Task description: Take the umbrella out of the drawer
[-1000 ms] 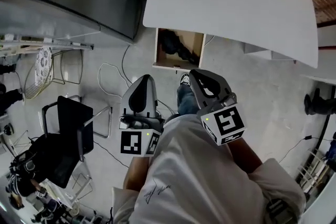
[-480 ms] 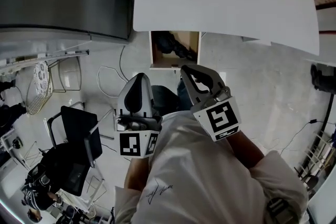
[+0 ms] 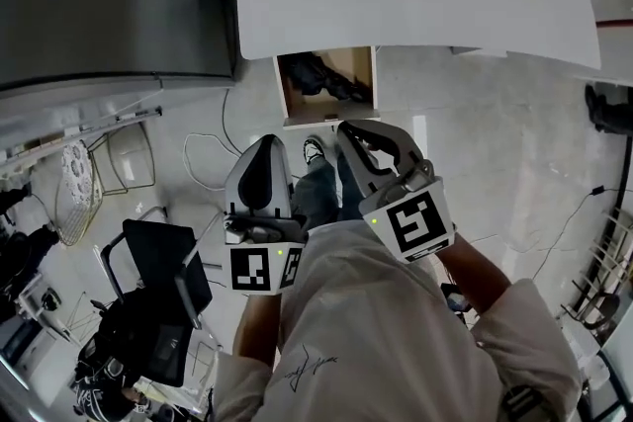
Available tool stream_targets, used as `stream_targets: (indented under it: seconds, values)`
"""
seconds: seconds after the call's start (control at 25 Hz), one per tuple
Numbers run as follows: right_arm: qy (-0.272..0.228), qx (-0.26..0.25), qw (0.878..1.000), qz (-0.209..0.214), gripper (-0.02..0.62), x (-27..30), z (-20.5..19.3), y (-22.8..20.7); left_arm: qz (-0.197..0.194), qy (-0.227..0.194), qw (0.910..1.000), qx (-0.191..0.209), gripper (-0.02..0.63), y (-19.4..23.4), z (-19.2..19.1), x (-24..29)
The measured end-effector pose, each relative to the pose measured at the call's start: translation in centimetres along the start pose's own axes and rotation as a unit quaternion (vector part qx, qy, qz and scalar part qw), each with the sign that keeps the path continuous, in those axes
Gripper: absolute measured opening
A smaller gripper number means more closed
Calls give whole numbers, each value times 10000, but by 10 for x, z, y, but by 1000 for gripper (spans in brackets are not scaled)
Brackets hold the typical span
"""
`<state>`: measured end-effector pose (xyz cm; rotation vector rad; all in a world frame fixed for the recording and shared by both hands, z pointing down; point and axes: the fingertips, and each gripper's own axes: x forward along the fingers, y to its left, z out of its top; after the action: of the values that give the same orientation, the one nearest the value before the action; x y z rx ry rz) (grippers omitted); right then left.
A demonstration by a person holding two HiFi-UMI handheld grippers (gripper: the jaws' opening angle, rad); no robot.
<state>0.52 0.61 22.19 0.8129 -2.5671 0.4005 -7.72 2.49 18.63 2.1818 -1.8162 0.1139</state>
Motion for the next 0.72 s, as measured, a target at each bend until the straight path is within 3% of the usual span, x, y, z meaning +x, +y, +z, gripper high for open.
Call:
stream_targets:
  seconds: [0.32, 0.72]
  values:
    - [202, -439, 9986, -220, 8, 14, -20, 8, -288, 53, 9996, -8, 16, 19, -26, -3]
    - [327, -294, 9980, -462, 8, 41, -65, 14, -542, 202, 9983, 59, 17, 32, -64, 6]
